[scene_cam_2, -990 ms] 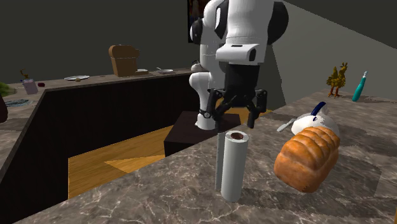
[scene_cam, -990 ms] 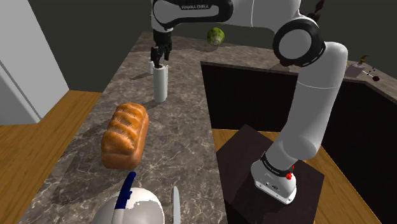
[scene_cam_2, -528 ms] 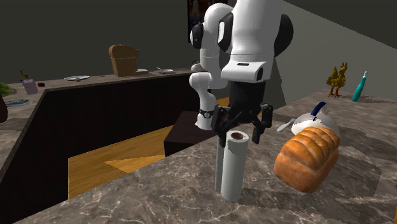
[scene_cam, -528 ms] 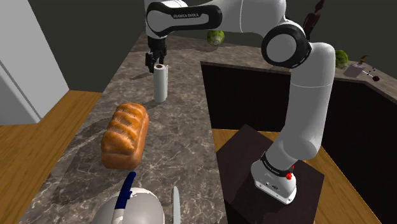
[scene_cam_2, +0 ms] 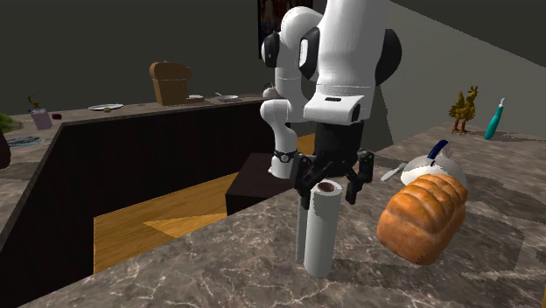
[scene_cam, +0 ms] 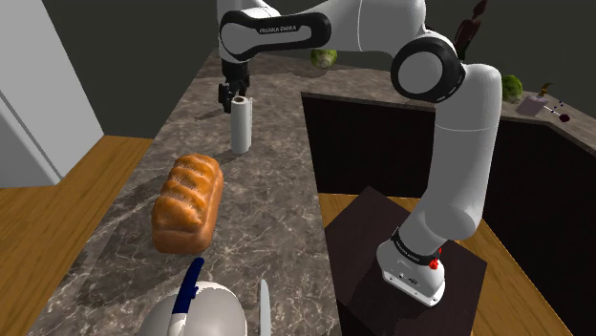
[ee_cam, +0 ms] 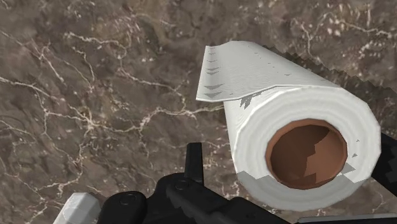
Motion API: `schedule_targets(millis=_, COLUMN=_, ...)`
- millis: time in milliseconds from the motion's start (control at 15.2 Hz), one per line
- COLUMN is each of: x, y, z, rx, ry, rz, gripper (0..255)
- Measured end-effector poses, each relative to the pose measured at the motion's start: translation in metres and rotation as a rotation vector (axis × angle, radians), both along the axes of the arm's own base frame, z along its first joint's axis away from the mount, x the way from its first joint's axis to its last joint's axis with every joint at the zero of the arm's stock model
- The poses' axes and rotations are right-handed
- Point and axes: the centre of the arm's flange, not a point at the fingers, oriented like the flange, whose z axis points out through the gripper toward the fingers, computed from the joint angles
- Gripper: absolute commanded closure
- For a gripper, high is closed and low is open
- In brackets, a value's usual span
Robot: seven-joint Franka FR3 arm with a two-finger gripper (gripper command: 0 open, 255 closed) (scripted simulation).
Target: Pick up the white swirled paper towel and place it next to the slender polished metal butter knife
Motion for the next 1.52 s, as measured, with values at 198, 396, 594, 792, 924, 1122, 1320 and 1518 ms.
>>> schedule_targets(millis=198, x=0.000, y=0.000, z=0.000, rx=0.001, ry=-0.001, rz=0.000, gripper=255)
schedule_targets(millis=396, x=0.000, y=0.001, z=0.001, rx=0.001, ry=-0.001, rz=0.001, gripper=255)
schedule_targets(millis=594, x=0.000, y=0.001, z=0.001, rx=0.001, ry=-0.001, rz=0.001, gripper=255)
schedule_targets(millis=792, x=-0.001, y=0.001, z=0.001, rx=0.002, ry=-0.001, rz=0.001, gripper=255)
schedule_targets(millis=924, x=0.000, y=0.000, z=0.007, rx=0.000, ry=0.000, rz=0.000, gripper=255)
schedule_targets(millis=1122, x=0.000, y=0.001, z=0.021, rx=0.000, ry=-0.001, rz=0.000, gripper=255)
schedule_targets(millis=1320, x=0.000, y=0.000, z=0.036, rx=0.000, ry=0.000, rz=0.000, gripper=255)
schedule_targets(millis=1518, x=0.001, y=0.001, z=0.054, rx=0.000, ry=-0.001, rz=0.000, gripper=255)
